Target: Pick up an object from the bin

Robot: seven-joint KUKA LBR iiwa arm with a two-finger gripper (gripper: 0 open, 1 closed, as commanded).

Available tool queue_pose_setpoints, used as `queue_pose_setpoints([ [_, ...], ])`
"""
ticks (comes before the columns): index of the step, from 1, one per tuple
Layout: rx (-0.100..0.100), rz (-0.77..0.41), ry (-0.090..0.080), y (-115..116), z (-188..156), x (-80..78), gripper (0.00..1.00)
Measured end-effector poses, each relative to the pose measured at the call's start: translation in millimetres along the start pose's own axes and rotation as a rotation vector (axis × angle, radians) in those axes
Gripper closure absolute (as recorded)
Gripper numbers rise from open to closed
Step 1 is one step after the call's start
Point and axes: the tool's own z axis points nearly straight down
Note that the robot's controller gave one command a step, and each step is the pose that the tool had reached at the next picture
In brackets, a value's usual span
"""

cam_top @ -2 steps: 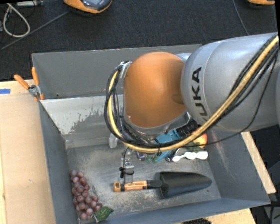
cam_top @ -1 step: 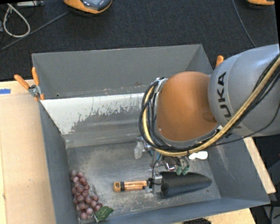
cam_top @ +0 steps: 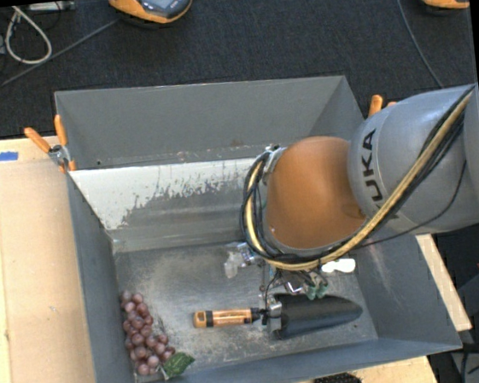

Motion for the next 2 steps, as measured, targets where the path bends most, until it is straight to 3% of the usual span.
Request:
queue_pose_setpoints([
  [1,0.0,0.013,0.007,-52.0,21.5,52.4,0.0],
  [2,-0.005,-0.062,0.0,-59.4,45.2,39.2,1.0],
])
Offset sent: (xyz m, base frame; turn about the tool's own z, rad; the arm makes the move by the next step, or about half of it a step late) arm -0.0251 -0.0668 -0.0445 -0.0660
